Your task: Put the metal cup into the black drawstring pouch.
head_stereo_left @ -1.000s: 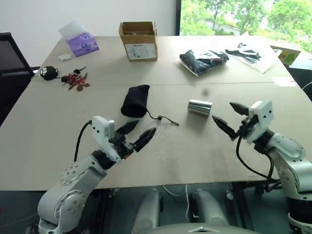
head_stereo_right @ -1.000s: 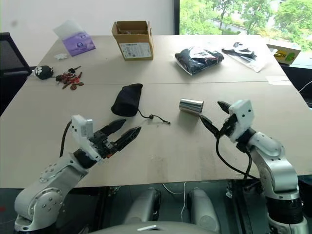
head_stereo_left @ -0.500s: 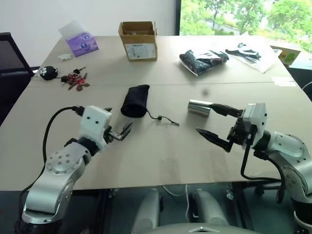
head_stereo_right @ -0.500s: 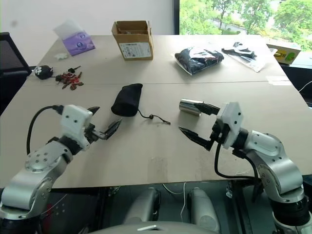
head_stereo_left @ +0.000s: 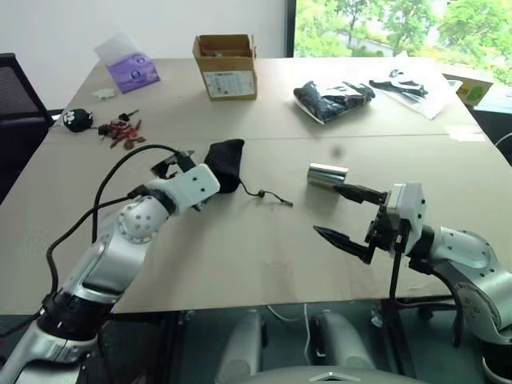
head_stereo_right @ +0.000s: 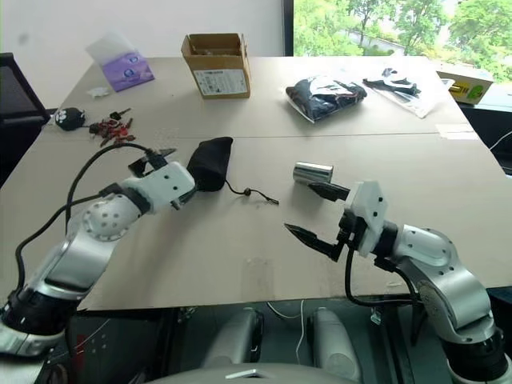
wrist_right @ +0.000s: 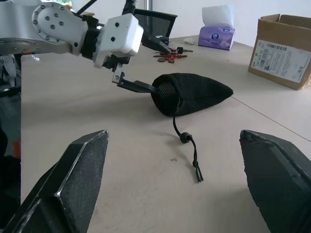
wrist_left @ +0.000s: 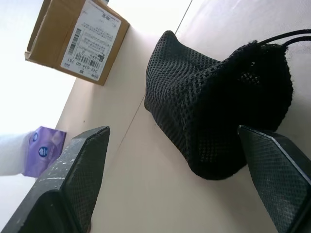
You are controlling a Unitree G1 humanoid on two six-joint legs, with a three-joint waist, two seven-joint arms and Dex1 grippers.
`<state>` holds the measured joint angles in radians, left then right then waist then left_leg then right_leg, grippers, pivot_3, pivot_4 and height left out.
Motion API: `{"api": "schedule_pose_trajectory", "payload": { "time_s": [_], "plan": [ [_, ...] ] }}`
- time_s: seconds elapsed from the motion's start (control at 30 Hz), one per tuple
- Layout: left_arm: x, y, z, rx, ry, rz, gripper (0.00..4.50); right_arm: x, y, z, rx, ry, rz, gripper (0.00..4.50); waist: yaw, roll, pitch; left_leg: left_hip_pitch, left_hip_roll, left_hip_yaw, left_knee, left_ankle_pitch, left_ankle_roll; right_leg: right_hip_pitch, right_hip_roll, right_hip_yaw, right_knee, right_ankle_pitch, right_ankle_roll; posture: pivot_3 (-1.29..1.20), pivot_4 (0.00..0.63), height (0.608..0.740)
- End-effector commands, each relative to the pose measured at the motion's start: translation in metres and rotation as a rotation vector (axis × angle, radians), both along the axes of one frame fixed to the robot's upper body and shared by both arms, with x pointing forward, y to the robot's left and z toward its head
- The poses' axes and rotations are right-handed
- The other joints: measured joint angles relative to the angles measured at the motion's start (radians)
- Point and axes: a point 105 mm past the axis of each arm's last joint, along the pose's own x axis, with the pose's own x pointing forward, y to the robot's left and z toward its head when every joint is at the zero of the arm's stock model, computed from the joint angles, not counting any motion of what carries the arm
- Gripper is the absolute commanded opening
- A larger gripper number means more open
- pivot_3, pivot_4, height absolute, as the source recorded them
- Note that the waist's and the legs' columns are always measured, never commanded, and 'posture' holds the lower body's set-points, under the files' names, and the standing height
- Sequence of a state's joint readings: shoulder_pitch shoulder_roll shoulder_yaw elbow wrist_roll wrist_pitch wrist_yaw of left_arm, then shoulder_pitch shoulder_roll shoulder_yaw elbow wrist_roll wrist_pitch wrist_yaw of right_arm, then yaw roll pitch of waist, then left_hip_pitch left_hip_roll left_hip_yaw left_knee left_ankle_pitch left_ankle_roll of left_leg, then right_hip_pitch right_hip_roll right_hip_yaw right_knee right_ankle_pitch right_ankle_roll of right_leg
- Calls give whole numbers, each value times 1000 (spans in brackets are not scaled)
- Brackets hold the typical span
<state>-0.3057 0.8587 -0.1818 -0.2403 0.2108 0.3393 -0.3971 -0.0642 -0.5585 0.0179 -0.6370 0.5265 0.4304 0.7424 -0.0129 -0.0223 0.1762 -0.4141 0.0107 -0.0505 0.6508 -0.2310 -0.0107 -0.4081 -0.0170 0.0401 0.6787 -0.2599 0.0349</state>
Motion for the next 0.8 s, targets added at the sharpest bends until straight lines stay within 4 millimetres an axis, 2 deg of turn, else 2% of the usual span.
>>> {"api": "schedule_pose_trajectory", "payload": {
  "time_s": [0.03, 0.07, 0.1, 0.13, 0.27, 0.37, 0.4, 0.53, 0.8],
  "plan": [
    [15, -7, 7, 42, -33, -31, 4136, -6, 1, 11, 8, -68, -15, 4467, 0, 0, 0, 0, 0, 0, 0, 0, 0, 0, 0, 0, 0, 0, 0, 0, 150, 740],
    [18, -10, 6, 49, -24, -51, 3845, -5, 1, 11, 8, -67, -25, 4500, -1, 0, 0, 0, 0, 0, 0, 0, 0, 0, 0, 0, 0, 0, 0, 0, 150, 740],
    [20, -12, 6, 45, -16, -65, 3764, -4, 0, 11, 9, -67, -39, 4500, -3, 0, 0, 0, 0, 0, 0, 0, 0, 0, 0, 0, 0, 0, 0, 0, 150, 740],
    [21, -14, 6, 37, -11, -76, 3372, -2, -1, 11, 10, -66, -55, 4500, -3, 0, 0, 0, 0, 0, 0, 0, 0, 0, 0, 0, 0, 0, 0, 0, 150, 740],
    [24, -16, 7, 10, 22, -102, 1620, 11, -8, 6, 20, 3, -175, 4500, -3, 0, 0, 0, 0, 0, 0, 0, 0, 0, 0, 0, 1, 0, 0, 0, 150, 740],
    [22, -22, 4, -112, 121, -119, 33, 26, -21, -2, -100, 12, -367, 4500, -1, 0, 0, 0, 0, 0, 0, 0, 0, 0, 0, 0, 1, 0, 0, 0, 150, 740],
    [22, -23, 5, -172, 154, -111, 33, 28, -22, -2, -121, 11, -395, 4500, -1, 0, 0, 0, 0, 0, 0, 0, 0, 0, 0, 0, 1, 0, 0, 0, 150, 740],
    [20, -27, 12, -459, 309, -55, 33, 29, -16, -3, -97, 101, -315, 4500, -3, 0, 0, -1, 0, -1, 1, 0, 0, 0, 0, -1, 1, 0, 0, 0, 150, 740],
    [2, -36, 13, -847, 570, 9, 33, 44, -32, -9, -72, 233, -391, 4500, -4, 0, 0, -1, 0, -2, 1, 0, 0, 0, 0, -2, 2, 0, 0, 0, 150, 740]
  ]
}}
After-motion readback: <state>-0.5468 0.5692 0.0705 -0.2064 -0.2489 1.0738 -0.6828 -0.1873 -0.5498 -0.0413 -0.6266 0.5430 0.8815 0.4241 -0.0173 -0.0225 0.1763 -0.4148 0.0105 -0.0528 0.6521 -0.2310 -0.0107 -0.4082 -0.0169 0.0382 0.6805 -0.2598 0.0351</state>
